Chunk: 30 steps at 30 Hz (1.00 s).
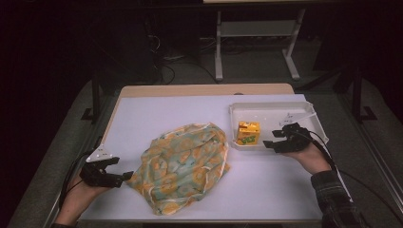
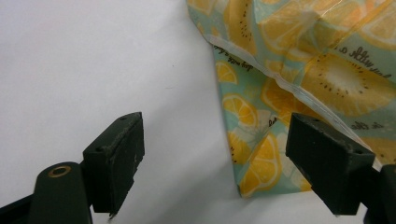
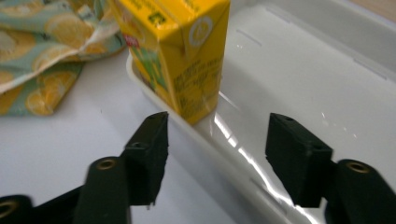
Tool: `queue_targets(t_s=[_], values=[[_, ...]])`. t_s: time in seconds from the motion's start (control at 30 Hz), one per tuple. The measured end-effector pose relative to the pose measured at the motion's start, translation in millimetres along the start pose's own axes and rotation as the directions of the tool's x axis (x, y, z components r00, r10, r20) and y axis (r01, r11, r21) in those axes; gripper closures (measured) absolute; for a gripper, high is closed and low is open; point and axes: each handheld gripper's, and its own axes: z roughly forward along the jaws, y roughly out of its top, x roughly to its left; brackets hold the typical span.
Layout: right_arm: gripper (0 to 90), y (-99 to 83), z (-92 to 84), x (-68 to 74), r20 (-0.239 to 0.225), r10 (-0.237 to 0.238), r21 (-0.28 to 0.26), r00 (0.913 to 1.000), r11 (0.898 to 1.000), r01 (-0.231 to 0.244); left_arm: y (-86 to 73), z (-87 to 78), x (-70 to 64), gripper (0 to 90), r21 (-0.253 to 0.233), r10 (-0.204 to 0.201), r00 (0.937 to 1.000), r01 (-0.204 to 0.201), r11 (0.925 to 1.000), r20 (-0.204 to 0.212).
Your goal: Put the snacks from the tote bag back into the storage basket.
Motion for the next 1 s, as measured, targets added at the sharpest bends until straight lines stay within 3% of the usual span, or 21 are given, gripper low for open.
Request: queue_targets(t_s=[0.57,0.7,1.0], values=[[25.0,-39.8,-29.3,30.6,0.033,0.044,-0.017,0.9985,0.999,-0.044,0.5,-0.9,-2.0,19.2,0.002,0.013,0.9998,-0.013,0.9999,0.016],[22.5,-49.6,-31.1,38.8,0.049,0.028,-0.019,0.9984,0.999,-0.027,0.2,-1.2,-2.2,19.2,-0.002,0.010,0.9998,-0.010,0.9999,0.014],[18.7,-70.1,-36.8,51.2,0.069,0.054,-0.016,0.9962,0.998,-0.053,-1.1,-2.6,-2.3,19.2,-0.005,0.009,0.9999,-0.009,0.9999,0.015]])
